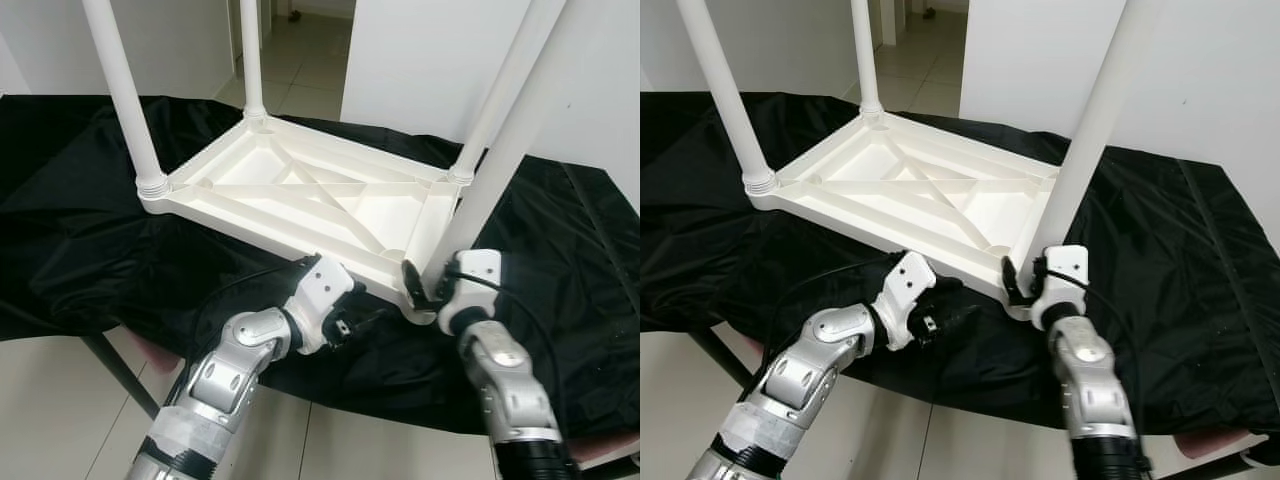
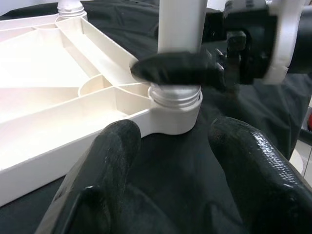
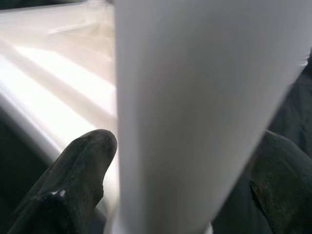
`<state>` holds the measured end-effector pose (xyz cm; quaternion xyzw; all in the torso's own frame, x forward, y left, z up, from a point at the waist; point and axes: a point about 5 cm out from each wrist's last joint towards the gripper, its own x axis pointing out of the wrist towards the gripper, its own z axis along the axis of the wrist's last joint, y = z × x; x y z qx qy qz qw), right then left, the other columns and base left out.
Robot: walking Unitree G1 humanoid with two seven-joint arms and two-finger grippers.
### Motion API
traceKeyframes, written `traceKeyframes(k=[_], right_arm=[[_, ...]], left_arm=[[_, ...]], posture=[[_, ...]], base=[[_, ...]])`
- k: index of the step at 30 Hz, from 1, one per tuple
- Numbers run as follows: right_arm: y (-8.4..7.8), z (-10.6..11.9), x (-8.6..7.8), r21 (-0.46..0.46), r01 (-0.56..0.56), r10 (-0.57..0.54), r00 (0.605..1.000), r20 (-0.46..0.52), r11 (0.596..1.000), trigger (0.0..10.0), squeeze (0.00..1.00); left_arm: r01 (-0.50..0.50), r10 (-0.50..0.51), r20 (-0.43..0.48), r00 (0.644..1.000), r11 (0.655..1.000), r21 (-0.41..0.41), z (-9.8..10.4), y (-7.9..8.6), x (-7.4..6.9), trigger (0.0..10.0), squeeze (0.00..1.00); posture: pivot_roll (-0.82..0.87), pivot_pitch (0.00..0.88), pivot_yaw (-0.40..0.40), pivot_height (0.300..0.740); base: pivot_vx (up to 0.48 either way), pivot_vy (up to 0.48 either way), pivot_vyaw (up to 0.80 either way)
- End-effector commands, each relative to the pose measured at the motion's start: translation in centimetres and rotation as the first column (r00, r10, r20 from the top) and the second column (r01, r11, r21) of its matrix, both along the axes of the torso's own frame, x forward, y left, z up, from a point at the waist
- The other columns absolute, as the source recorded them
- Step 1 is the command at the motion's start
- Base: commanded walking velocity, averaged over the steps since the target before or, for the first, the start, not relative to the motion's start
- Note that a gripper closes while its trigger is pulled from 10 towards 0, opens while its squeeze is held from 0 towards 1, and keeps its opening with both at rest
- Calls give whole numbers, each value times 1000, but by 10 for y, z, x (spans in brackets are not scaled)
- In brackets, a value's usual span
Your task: Building children table
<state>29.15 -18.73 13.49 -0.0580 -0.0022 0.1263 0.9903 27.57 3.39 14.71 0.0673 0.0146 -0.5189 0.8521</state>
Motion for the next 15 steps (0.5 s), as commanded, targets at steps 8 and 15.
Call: traceKeyframes(k=[8, 15], right_arm=[[-20, -2, 9, -86, -210, 207, 978, -41, 974, 10000, 0], [-12, -2, 24, -89, -331, 324, 943, -79, 940, 10000, 0]], left_arm=[[9, -9, 5, 1000, 1000, 0, 2, -1, 1, 10000, 0], [6, -6, 7, 1000, 1000, -1, 4, -1, 2, 10000, 0]], posture=[[-30, 0, -78, 740], [-25, 0, -70, 740]], base=[[0, 0, 0], [0, 0, 0]])
